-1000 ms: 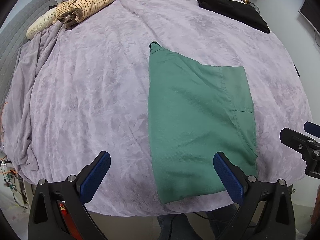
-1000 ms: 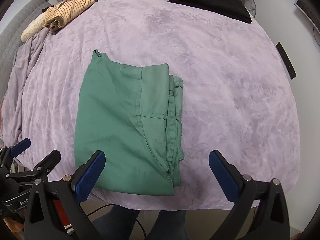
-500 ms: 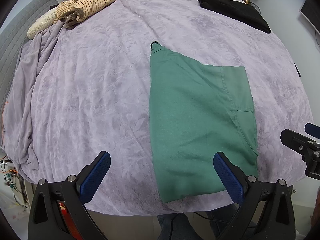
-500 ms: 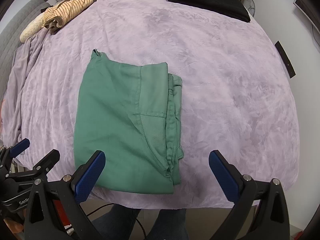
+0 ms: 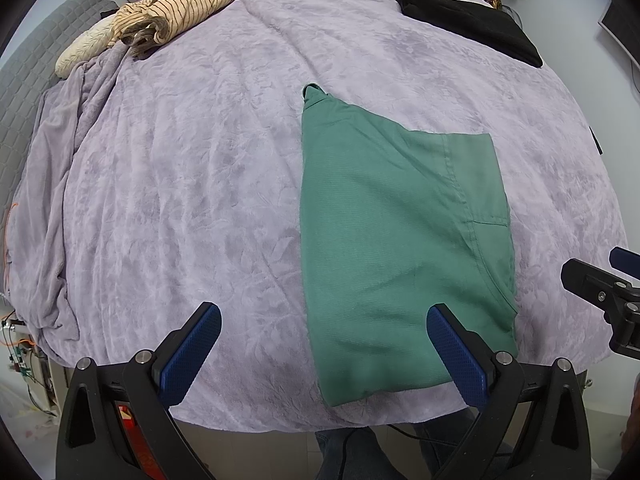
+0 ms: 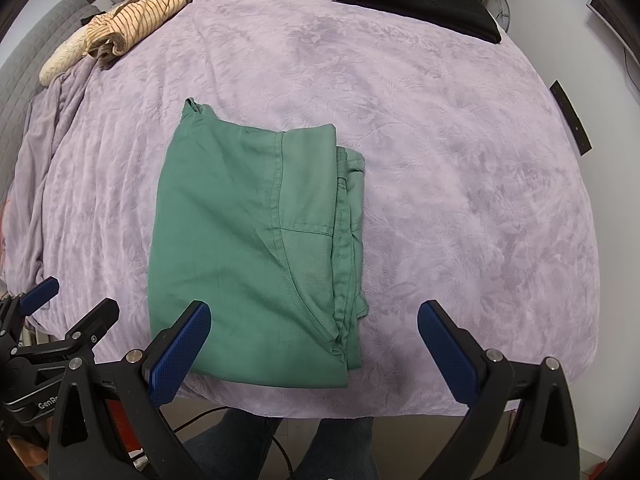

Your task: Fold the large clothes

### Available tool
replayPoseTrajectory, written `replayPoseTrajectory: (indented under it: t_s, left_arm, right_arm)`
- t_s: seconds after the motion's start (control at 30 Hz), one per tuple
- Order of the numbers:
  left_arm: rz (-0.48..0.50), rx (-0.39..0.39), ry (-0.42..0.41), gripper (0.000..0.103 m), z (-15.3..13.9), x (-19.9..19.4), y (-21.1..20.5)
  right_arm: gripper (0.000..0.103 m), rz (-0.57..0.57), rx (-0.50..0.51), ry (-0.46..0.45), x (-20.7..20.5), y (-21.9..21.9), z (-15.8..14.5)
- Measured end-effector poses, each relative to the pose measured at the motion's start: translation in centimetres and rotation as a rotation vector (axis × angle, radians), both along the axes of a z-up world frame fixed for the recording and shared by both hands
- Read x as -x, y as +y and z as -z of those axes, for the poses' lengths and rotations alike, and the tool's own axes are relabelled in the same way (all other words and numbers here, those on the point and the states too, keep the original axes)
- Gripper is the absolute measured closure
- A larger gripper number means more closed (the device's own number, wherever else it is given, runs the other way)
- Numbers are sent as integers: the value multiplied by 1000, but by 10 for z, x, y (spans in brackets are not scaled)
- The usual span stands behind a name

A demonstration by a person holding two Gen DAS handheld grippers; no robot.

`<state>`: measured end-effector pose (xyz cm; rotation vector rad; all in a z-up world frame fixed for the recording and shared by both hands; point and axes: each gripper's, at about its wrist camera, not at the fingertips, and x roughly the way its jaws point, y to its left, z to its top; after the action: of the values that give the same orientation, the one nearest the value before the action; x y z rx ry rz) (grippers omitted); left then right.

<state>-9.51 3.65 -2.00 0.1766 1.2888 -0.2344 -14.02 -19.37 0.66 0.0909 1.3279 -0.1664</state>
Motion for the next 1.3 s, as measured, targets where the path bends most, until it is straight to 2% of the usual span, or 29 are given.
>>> replayPoseTrajectory:
  t_s: [1.3]
  left_arm:
    - [-2,-19,-3,0,-1,0,2]
  right_arm:
    - [0,-3,3,7,0,1,3]
